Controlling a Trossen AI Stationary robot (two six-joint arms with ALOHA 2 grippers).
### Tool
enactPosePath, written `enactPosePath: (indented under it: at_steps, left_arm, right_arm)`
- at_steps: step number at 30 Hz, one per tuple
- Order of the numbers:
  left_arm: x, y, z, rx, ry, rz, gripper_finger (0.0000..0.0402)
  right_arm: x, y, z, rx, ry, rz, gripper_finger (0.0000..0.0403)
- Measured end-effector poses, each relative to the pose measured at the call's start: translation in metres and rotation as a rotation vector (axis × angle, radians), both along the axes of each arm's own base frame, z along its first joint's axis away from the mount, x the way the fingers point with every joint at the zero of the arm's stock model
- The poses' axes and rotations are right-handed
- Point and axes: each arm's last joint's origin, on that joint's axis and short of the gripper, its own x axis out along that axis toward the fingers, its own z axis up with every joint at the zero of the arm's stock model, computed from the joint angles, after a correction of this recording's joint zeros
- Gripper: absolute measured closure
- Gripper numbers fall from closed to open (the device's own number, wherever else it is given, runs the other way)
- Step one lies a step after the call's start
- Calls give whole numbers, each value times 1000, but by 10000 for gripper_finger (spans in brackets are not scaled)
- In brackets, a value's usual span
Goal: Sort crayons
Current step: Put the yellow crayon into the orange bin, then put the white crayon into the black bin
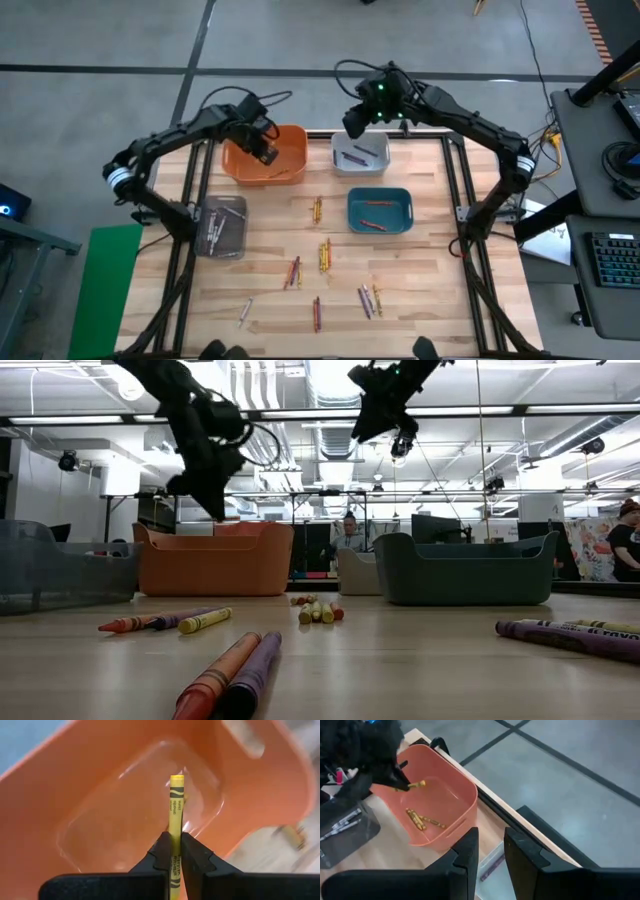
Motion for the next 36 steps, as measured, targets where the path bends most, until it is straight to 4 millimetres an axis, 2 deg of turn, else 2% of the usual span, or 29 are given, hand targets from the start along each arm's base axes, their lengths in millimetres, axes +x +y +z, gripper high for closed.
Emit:
enactPosePath:
  at_steps: [8, 13, 21, 25, 28, 36]
  left_arm:
    - [13, 12, -37, -16, 153, -268, 402]
    - [17, 18, -52, -14, 220, -269, 389]
    - [18, 20, -55, -15, 224, -268, 341]
    - [20, 21, -50, -8, 214, -254, 329]
    - [22, 23, -38, -3, 201, -232, 328]
    - [29, 15, 15, -29, 68, -175, 333]
  right_arm:
    - [4, -19, -16, 39, 27, -20, 321]
    - [4, -23, -20, 53, 32, -27, 321]
    - [4, -24, -20, 74, 23, -33, 321]
    - [4, -24, -20, 77, 21, -28, 321]
    - [4, -23, -20, 92, 15, -9, 321]
    - [5, -14, -22, 272, -33, 90, 321]
